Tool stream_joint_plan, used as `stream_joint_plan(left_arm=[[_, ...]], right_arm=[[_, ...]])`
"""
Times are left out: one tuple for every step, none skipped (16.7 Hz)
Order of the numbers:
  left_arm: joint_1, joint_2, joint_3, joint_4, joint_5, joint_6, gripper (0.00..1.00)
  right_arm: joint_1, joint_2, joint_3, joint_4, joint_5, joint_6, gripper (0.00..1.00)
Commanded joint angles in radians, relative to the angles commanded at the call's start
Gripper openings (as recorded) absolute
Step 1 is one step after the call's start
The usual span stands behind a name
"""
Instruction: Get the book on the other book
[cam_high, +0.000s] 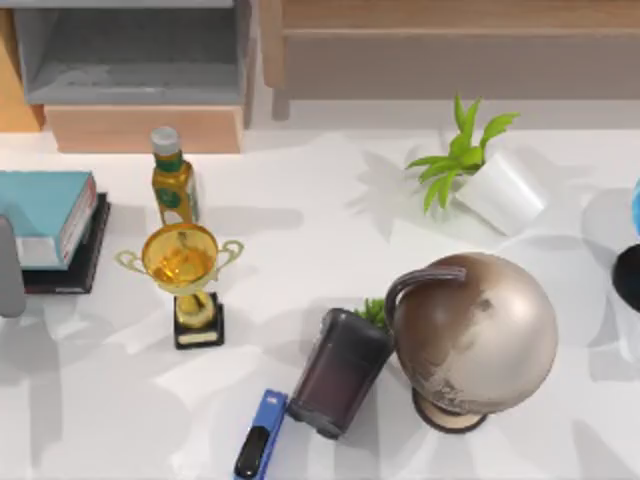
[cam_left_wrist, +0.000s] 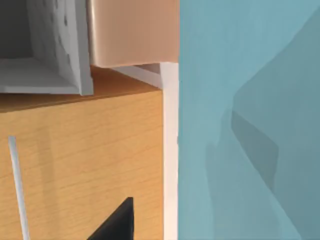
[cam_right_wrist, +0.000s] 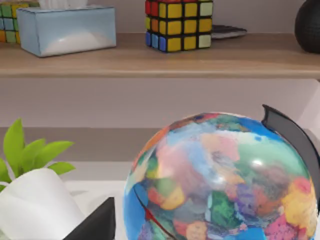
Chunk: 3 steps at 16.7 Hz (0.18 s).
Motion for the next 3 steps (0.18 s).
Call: stream_joint_plan(left_arm=[[0.000,0.000,0.000,0.000,0.000,0.000,1.00],[0.000,0.000,0.000,0.000,0.000,0.000,1.00],[0.000,0.000,0.000,0.000,0.000,0.000,1.00]], right_arm=[[0.000,0.000,0.000,0.000,0.000,0.000,1.00],[0.000,0.000,0.000,0.000,0.000,0.000,1.00],[0.000,0.000,0.000,0.000,0.000,0.000,1.00]])
